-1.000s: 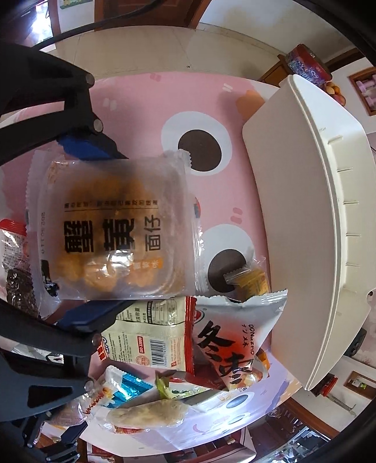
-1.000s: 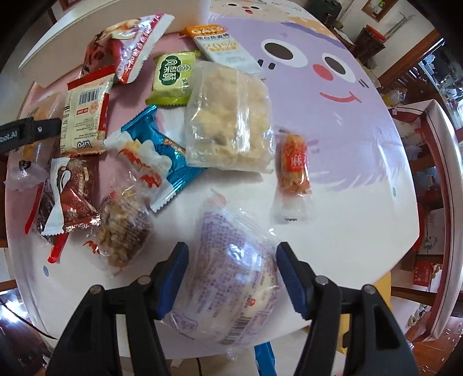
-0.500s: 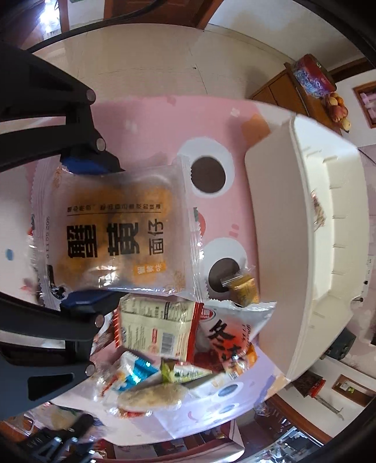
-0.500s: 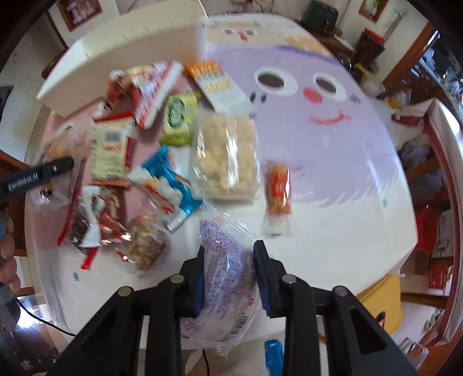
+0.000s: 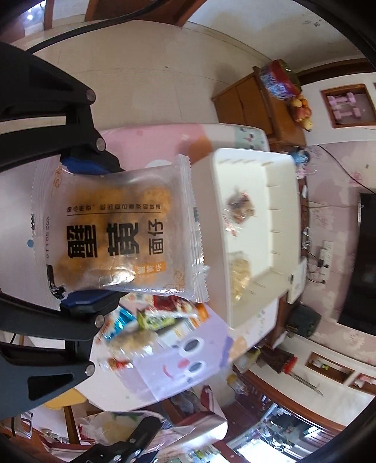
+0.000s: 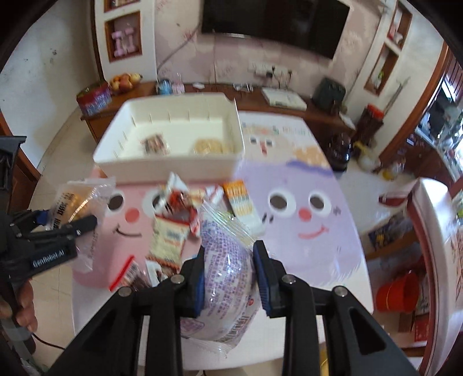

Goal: Organize snacks
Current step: 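Carry both bags over the white bin and open both tools to release them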

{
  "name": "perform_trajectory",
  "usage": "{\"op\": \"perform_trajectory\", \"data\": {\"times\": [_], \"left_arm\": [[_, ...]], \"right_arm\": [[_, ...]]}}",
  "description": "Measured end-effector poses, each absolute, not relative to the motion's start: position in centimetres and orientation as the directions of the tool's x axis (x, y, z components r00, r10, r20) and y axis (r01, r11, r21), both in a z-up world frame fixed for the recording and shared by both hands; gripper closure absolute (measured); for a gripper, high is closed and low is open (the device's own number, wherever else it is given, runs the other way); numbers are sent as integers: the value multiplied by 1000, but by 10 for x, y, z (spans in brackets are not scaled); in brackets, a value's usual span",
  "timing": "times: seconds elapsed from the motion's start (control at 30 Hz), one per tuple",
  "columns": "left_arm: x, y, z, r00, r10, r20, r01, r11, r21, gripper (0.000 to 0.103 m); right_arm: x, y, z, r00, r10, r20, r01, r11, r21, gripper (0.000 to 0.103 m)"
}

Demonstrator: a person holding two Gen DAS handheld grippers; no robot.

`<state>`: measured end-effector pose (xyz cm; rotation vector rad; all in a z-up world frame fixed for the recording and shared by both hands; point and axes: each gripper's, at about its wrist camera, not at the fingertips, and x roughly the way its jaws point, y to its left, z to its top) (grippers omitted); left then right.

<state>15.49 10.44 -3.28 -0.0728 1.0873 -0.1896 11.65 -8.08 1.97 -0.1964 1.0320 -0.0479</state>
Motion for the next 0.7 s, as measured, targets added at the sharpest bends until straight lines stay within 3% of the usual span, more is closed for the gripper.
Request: {"op": "perform_trajectory", "data": {"times": [0.23, 0.7], "left_arm": [[161, 105, 10, 513, -237, -825, 144, 971, -189, 42], [212, 107, 53, 598, -194, -778, 91, 981, -174, 42]], "right_arm": [[131, -58, 58, 597, -143, -790, -76, 969, -233, 74], [202, -27, 92, 693, -105, -713, -156, 944, -291, 74]]}}
